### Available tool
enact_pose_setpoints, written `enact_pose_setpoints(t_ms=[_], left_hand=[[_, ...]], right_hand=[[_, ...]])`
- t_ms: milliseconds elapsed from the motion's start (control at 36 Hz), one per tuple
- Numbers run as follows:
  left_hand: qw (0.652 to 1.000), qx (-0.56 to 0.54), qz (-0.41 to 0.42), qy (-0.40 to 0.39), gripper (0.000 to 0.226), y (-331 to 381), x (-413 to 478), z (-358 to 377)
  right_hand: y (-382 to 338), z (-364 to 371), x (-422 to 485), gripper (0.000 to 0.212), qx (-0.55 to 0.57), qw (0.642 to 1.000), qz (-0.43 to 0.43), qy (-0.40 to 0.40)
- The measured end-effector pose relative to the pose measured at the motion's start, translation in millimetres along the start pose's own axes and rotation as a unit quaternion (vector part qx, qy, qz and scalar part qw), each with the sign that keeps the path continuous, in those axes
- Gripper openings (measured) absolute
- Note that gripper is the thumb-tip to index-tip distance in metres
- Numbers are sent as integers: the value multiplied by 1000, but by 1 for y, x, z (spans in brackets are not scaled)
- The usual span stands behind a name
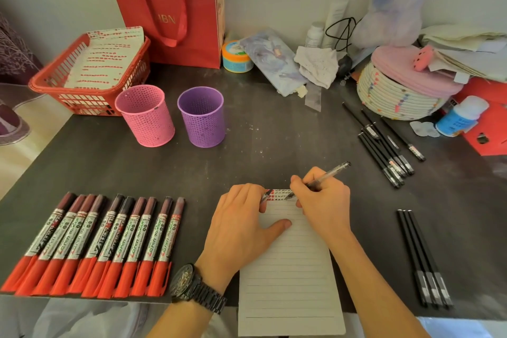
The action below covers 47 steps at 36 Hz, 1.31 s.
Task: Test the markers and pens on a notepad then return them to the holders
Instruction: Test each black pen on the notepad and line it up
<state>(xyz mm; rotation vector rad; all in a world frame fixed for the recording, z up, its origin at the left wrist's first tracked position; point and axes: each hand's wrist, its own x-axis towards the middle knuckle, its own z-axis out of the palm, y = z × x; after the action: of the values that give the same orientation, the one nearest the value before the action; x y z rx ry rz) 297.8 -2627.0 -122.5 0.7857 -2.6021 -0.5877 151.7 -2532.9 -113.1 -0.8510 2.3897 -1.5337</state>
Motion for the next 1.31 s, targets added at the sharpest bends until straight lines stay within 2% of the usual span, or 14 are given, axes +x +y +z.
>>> enact_pose_setpoints(t_ms=[278, 1306], left_hand=[[999, 2, 10, 34, 49, -2, -1, 3], [1000, 1, -5, -1, 45, -2, -1, 1]], right_hand=[[-2, -1, 0, 33, -10, 1000, 9, -3], [-7, -4, -1, 34, 10, 1000, 21, 6]])
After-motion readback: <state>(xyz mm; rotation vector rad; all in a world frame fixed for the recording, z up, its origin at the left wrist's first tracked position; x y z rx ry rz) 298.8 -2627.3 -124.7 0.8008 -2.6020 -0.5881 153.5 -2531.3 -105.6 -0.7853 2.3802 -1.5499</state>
